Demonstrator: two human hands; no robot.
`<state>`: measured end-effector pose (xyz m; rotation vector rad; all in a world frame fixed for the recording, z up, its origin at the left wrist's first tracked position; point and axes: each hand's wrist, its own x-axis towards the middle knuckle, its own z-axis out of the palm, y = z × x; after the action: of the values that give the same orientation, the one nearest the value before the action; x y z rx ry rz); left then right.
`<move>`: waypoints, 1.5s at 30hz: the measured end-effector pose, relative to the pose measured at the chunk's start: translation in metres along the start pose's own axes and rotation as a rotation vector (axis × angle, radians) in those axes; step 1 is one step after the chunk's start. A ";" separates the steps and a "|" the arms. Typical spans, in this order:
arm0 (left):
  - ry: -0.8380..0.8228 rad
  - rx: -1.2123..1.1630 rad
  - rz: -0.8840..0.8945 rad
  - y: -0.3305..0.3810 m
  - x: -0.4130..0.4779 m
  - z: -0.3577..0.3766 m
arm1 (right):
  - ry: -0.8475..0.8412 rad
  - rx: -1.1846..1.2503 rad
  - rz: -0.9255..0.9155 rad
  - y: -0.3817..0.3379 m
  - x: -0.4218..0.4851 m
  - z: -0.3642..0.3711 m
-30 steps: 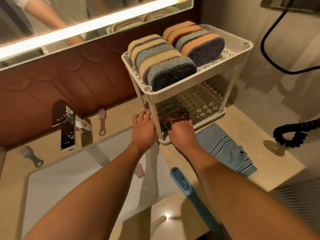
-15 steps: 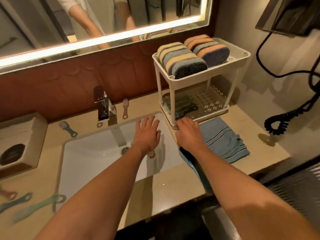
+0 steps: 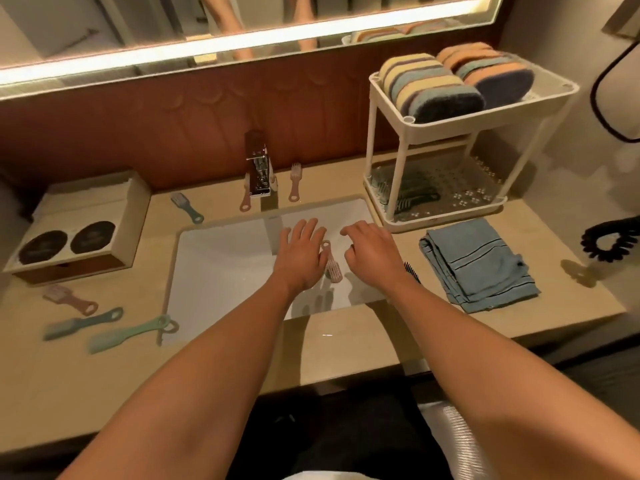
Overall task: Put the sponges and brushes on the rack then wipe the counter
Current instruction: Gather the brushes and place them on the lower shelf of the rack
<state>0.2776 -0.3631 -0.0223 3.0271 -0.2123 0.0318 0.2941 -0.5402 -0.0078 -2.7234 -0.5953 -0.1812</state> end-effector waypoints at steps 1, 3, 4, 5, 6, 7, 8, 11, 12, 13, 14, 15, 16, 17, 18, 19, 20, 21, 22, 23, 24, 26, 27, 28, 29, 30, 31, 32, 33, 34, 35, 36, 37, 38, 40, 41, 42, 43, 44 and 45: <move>0.004 -0.003 0.000 -0.004 -0.001 0.002 | -0.002 0.002 -0.011 -0.002 0.001 0.003; -0.006 -0.021 -0.006 -0.015 -0.001 0.009 | -0.016 0.012 -0.018 -0.007 0.005 0.009; -0.012 -0.028 -0.009 -0.020 -0.001 0.014 | -0.026 0.013 -0.020 -0.008 0.008 0.014; -0.012 -0.031 -0.008 -0.025 -0.002 0.018 | -0.033 0.010 -0.022 -0.009 0.010 0.019; -0.012 -0.033 -0.009 -0.031 -0.002 0.022 | -0.044 0.011 -0.023 -0.010 0.012 0.025; -0.017 -0.039 -0.012 -0.037 -0.002 0.026 | -0.061 0.009 -0.023 -0.010 0.014 0.030; -0.025 -0.049 -0.014 -0.043 -0.001 0.030 | -0.078 0.005 -0.025 -0.010 0.017 0.036; -0.056 -0.076 -0.023 -0.058 -0.001 0.046 | -0.123 -0.004 -0.023 -0.008 0.021 0.056; -0.067 -0.084 -0.026 -0.062 -0.001 0.051 | -0.133 -0.007 -0.022 -0.008 0.023 0.062; -0.071 -0.085 -0.023 -0.066 0.001 0.057 | -0.142 -0.018 -0.028 -0.007 0.026 0.069; -0.076 -0.085 -0.020 -0.070 0.002 0.062 | -0.160 -0.030 -0.037 -0.006 0.028 0.075; -0.087 -0.087 -0.017 -0.074 0.004 0.067 | -0.185 -0.037 -0.046 -0.004 0.030 0.083; -0.097 -0.092 -0.012 -0.077 0.006 0.071 | -0.207 -0.037 -0.050 -0.003 0.032 0.088; -0.109 -0.095 -0.008 -0.081 0.008 0.077 | -0.228 -0.036 -0.052 0.000 0.034 0.096; -0.117 -0.102 -0.006 -0.084 0.010 0.082 | -0.245 -0.035 -0.050 0.001 0.036 0.103; -0.123 -0.104 0.000 -0.087 0.013 0.087 | -0.258 -0.041 -0.046 0.003 0.038 0.110; -0.129 -0.102 0.008 -0.089 0.016 0.092 | -0.272 -0.052 -0.044 0.006 0.040 0.116; -0.140 -0.094 0.017 -0.092 0.021 0.097 | -0.287 -0.072 -0.051 0.009 0.042 0.122; -0.150 -0.074 0.029 -0.095 0.025 0.102 | -0.298 -0.100 -0.074 0.012 0.044 0.127; -0.164 -0.040 0.047 -0.098 0.029 0.107 | -0.305 -0.134 -0.116 0.015 0.046 0.133; -0.175 0.000 0.067 -0.102 0.033 0.113 | -0.308 -0.170 -0.164 0.018 0.047 0.140; -0.183 0.037 0.116 -0.107 0.042 0.124 | -0.312 -0.191 -0.226 0.024 0.048 0.152; -0.179 0.027 0.120 -0.107 0.046 0.129 | -0.312 -0.185 -0.241 0.028 0.047 0.158; -0.167 0.018 0.117 -0.106 0.050 0.132 | -0.303 -0.184 -0.254 0.031 0.046 0.161; -0.159 0.007 0.112 -0.106 0.055 0.135 | -0.309 -0.184 -0.256 0.033 0.046 0.165; -0.155 -0.010 0.112 -0.105 0.061 0.139 | -0.319 -0.179 -0.250 0.035 0.047 0.168; -0.160 -0.018 0.121 -0.105 0.067 0.142 | -0.320 -0.172 -0.241 0.036 0.050 0.170; -0.172 -0.016 0.134 -0.105 0.071 0.146 | -0.325 -0.174 -0.225 0.038 0.051 0.172; -0.184 -0.013 0.142 -0.105 0.075 0.148 | -0.340 -0.188 -0.212 0.039 0.052 0.174; -0.190 -0.018 0.143 -0.104 0.079 0.151 | -0.359 -0.215 -0.206 0.040 0.053 0.176; -0.191 -0.029 0.136 -0.102 0.084 0.153 | -0.364 -0.239 -0.204 0.041 0.054 0.178; -0.186 -0.045 0.123 -0.100 0.087 0.155 | -0.361 -0.234 -0.198 0.041 0.056 0.179; -0.180 -0.055 0.108 -0.098 0.089 0.156 | -0.375 -0.197 -0.187 0.040 0.058 0.178; -0.161 -0.055 0.100 -0.096 0.091 0.156 | -0.399 -0.147 -0.174 0.040 0.059 0.177; -0.128 -0.027 0.101 -0.094 0.093 0.156 | -0.427 -0.096 -0.158 0.039 0.062 0.175; -0.129 -0.017 0.095 -0.093 0.094 0.156 | -0.436 -0.097 -0.148 0.039 0.062 0.175; -0.146 -0.003 0.090 -0.093 0.095 0.155 | -0.439 -0.103 -0.140 0.039 0.062 0.174; -0.165 0.022 0.091 -0.094 0.095 0.154 | -0.439 -0.109 -0.134 0.039 0.061 0.174; -0.184 0.046 0.090 -0.095 0.095 0.153 | -0.444 -0.120 -0.131 0.039 0.061 0.173; -0.202 0.071 0.092 -0.097 0.094 0.151 | -0.446 -0.140 -0.135 0.037 0.060 0.171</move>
<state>0.3859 -0.2966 -0.1797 3.0872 -0.3743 -0.2656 0.3725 -0.4879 -0.1670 -2.8734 -0.9190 0.3775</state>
